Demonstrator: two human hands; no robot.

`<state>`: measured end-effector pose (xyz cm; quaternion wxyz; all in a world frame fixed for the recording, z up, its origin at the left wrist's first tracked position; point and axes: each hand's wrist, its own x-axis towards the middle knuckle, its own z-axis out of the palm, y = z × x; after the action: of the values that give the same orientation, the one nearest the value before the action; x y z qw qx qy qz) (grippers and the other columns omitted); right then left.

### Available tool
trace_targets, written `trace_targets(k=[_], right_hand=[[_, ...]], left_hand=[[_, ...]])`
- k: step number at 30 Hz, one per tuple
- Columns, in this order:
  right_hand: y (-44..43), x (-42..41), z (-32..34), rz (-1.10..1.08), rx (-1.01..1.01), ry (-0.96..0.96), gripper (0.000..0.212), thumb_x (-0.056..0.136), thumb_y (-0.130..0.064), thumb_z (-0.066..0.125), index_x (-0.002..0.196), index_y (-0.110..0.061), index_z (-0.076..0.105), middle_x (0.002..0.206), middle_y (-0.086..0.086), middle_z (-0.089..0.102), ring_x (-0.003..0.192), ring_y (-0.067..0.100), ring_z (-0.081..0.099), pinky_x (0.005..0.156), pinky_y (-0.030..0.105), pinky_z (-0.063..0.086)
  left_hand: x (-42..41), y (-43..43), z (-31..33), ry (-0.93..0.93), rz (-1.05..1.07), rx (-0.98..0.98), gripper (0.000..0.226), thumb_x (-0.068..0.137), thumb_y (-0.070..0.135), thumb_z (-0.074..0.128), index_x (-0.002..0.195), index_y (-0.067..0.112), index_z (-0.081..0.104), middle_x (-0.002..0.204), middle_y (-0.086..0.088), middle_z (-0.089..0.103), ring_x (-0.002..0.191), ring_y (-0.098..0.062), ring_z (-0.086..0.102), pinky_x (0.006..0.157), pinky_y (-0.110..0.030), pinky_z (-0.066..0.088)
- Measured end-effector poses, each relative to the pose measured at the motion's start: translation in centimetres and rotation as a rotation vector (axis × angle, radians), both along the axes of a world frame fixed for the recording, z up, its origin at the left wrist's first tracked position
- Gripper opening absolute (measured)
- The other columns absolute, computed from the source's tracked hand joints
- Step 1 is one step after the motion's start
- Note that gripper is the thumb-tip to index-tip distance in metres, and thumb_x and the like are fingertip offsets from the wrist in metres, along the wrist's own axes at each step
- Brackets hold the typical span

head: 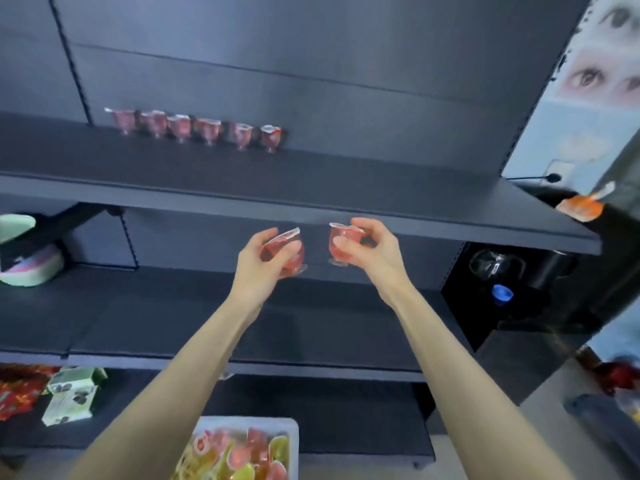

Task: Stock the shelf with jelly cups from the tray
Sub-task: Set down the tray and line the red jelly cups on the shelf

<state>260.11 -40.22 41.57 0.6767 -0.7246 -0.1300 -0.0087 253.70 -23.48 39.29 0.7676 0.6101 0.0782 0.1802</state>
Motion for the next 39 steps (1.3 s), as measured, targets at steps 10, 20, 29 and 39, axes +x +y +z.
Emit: trace_targets(k=[10, 20, 29, 39], right_hand=[[2.3, 11.7, 6.6, -0.043, -0.214, -0.234, 0.030, 0.079, -0.019, 0.075, 0.107, -0.019, 0.064, 0.098, -0.001, 0.069, 0.089, 0.012, 0.065, 0.081, 0.022, 0.051], [5.5, 26.9, 8.3, 0.014, -0.375, -0.289, 0.027, 0.081, -0.010, 0.073, 0.104, -0.014, 0.060, 0.102, 0.003, 0.065, 0.078, 0.005, 0.062, 0.060, 0.005, 0.045], [9.6, 36.8, 6.5, 0.057, -0.568, -0.324, 0.036, 0.080, -0.017, 0.073, 0.111, -0.017, 0.056, 0.116, 0.003, 0.055, 0.103, 0.019, 0.058, 0.088, 0.027, 0.048], [11.1, 39.9, 5.1, 0.051, -0.678, -0.353, 0.034, 0.088, -0.026, 0.063, 0.119, -0.018, 0.050, 0.120, 0.004, 0.046, 0.108, 0.022, 0.052, 0.093, 0.032, 0.044]], left_hand=[[12.7, 3.3, 7.3, -0.121, 0.092, 0.287, 0.035, 0.075, 0.015, 0.078, 0.106, 0.012, 0.062, 0.095, 0.003, 0.070, 0.083, -0.005, 0.066, 0.062, -0.013, 0.050], [28.8, 7.4, 8.6, 0.041, 0.175, 0.701, 0.063, 0.074, 0.026, 0.079, 0.128, 0.008, 0.052, 0.117, -0.005, 0.064, 0.103, -0.016, 0.061, 0.085, -0.018, 0.042], [36.9, 9.6, 7.7, 0.097, 0.201, 0.810, 0.054, 0.078, 0.018, 0.075, 0.125, 0.007, 0.051, 0.106, -0.008, 0.064, 0.091, -0.015, 0.059, 0.072, -0.014, 0.040], [39.3, 11.5, 6.5, 0.081, 0.126, 0.968, 0.044, 0.083, 0.024, 0.070, 0.121, 0.010, 0.052, 0.105, -0.004, 0.064, 0.096, -0.017, 0.060, 0.084, -0.022, 0.043]])
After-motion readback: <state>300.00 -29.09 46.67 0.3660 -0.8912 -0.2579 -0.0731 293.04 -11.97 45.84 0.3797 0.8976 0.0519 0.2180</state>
